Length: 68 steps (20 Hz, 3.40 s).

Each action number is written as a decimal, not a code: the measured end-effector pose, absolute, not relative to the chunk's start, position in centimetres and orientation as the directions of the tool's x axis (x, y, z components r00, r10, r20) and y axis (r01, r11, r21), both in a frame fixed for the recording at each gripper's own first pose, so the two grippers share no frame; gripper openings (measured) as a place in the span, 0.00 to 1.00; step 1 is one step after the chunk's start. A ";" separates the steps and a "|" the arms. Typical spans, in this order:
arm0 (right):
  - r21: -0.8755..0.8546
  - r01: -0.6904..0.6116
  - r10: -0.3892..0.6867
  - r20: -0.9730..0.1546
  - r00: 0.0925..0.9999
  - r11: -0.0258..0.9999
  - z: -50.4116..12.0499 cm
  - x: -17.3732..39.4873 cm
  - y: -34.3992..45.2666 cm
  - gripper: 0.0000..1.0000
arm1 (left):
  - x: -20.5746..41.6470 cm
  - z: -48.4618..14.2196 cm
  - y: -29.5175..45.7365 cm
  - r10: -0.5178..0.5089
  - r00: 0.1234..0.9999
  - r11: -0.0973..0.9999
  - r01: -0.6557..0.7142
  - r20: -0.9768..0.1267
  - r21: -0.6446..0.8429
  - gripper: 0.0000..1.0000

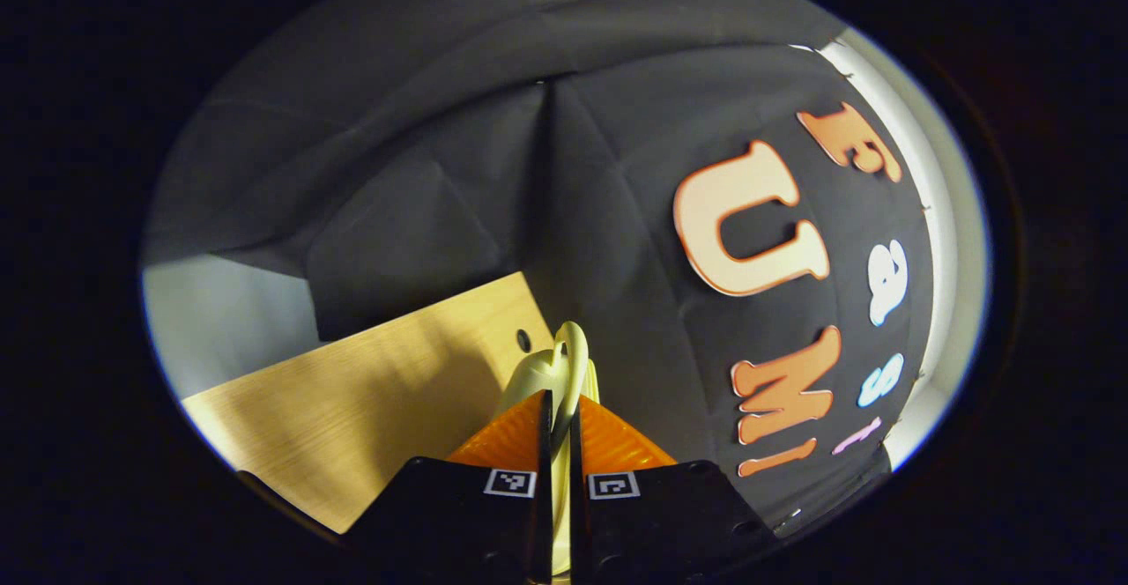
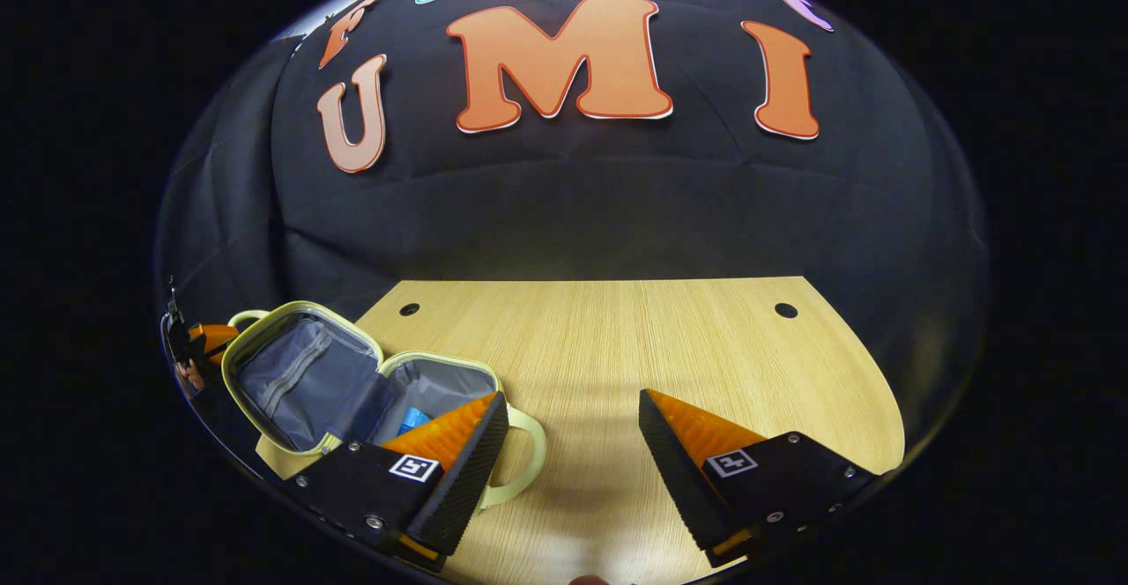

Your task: First open the suitcase, pack the skin care products into it, and then close the suitcase.

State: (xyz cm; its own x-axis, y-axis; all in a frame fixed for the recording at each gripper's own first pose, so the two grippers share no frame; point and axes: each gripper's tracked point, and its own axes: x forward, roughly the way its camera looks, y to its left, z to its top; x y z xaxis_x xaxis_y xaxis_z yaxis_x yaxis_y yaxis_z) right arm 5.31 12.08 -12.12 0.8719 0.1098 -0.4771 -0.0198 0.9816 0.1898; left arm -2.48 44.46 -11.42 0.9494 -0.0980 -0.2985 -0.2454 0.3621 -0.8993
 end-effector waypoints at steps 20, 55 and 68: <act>0.156 -0.082 0.131 -0.334 0.934 0.984 -9.2 5.9 4.1 0.94 | 0.5 0.2 16.6 -0.327 0.903 0.704 0.037 -0.278 -0.710 0.08; 0.058 -0.100 0.109 -0.200 0.974 0.993 -7.4 3.4 -4.4 0.95 | 3.8 -6.9 -4.8 -0.234 0.891 0.971 0.193 -0.388 -0.142 0.94; -0.029 -0.160 0.160 -0.011 0.987 0.987 -1.7 3.2 -1.2 0.94 | 5.1 2.5 -2.0 -0.060 0.986 0.993 0.044 -0.154 -0.108 0.97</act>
